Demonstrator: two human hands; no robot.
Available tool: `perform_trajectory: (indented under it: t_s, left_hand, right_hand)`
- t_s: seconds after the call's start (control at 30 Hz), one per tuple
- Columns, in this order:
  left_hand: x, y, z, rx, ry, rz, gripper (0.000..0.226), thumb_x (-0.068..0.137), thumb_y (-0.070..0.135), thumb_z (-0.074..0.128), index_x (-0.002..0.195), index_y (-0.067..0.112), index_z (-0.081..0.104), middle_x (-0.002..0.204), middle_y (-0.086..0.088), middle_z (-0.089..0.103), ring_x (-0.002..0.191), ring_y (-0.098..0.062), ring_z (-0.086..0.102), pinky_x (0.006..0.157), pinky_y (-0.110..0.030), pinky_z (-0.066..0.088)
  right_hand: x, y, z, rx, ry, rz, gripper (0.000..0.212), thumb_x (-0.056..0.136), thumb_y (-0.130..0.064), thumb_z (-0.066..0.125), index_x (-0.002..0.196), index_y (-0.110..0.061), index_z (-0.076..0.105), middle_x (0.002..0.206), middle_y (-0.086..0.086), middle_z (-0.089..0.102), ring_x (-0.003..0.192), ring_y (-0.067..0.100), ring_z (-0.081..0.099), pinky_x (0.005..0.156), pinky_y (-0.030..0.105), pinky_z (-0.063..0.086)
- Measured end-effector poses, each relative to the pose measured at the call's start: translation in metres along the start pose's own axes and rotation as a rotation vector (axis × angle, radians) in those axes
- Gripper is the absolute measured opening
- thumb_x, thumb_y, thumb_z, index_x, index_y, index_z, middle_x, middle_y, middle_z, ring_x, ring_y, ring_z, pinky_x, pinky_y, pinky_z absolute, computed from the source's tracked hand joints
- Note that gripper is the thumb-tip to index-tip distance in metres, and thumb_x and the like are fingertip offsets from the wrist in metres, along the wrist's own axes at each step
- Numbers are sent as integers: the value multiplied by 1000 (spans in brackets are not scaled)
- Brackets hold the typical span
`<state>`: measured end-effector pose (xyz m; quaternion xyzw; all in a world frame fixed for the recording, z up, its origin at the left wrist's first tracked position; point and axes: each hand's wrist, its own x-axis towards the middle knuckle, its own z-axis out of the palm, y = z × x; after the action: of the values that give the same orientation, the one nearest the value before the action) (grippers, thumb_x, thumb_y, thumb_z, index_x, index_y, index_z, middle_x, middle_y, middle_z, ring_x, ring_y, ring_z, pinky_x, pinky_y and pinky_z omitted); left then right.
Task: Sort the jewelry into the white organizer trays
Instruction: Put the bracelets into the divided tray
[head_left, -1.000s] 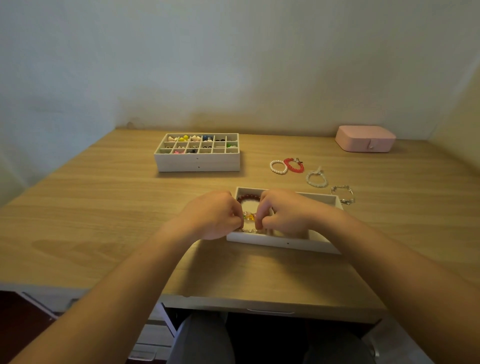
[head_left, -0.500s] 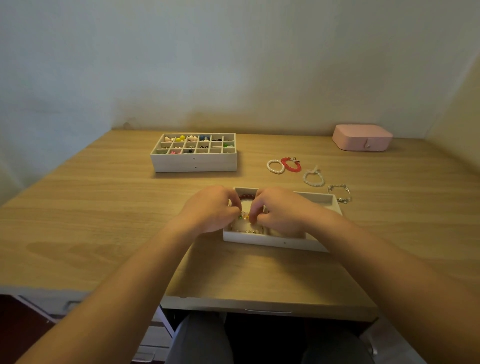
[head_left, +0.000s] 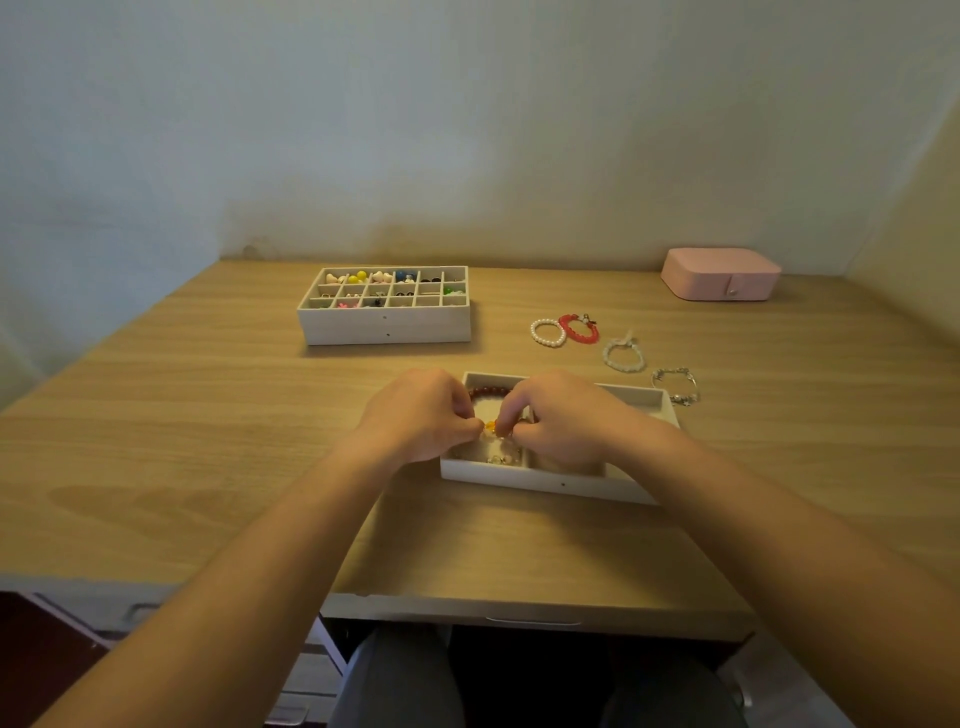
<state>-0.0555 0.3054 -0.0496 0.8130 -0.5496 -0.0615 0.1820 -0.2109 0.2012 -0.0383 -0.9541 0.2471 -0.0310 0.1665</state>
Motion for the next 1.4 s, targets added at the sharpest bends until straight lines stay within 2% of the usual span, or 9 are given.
perform_trajectory:
  t_s: [0.23,0.33,0.47,0.63,0.73,0.87,1.1,1.27,1.4]
  left_hand:
    - [0,-1,1,-1,-45,38,13,81,42,73,82,30,67,82,11,62,79,-8,57,61,-28,46]
    - [2,1,-3,60,-87,13,14,77,41,75,79,31,65,82,10,64,80,-12,59,69,-33,54]
    - [5,7,-5,89,-79,-1,14,79,40,75,78,29,66,79,9,65,78,-11,59,62,-29,47]
    - [11,14,-14,119,-192,-65,18,79,45,73,87,28,70,86,7,68,83,-14,62,77,-34,56]
    - [19,17,-25,36,-228,-90,19,82,43,71,92,28,72,92,5,69,89,-15,62,86,-39,56]
    - [38,26,-33,-158,-95,-96,20,87,34,67,96,16,72,93,-1,70,91,-19,64,85,-39,56]
    - [81,48,-24,-511,-77,-101,17,89,29,65,85,14,71,86,-2,64,83,-17,58,76,-34,48]
    - [99,57,-13,-683,-46,-111,15,94,25,61,88,14,69,83,1,58,72,-10,47,60,-27,37]
    - [107,55,-1,-713,-10,-75,20,93,23,61,91,6,72,77,1,58,68,-10,48,60,-25,37]
  right_hand:
    - [1,-3,4,-20,18,-38,20,88,-27,59,88,-31,79,91,-12,65,84,11,60,78,41,56]
    - [2,-4,2,60,-23,-18,20,89,-24,61,86,-30,80,87,-9,67,82,10,62,78,38,56]
    - [6,-4,-1,97,-55,-10,22,90,-20,61,90,-26,81,81,-11,68,76,9,60,66,30,50]
    - [10,1,-10,141,-24,4,23,90,-15,58,91,-23,80,88,-9,73,74,7,62,64,26,51]
    - [17,15,-24,234,86,46,21,92,-16,58,89,-27,77,86,-10,72,72,7,62,61,26,49]
    - [38,47,-41,289,247,176,21,91,-10,60,97,-21,77,90,-9,68,83,9,60,68,21,42]
    - [80,81,-38,169,213,313,42,90,-1,57,124,-22,71,115,-3,67,107,17,62,90,30,49]
    - [101,90,-33,91,153,300,21,90,-20,70,110,-23,75,104,-4,74,96,18,67,91,37,56]
    - [110,92,-29,113,108,284,11,89,-16,73,91,-26,70,91,-4,72,90,18,68,88,36,57]
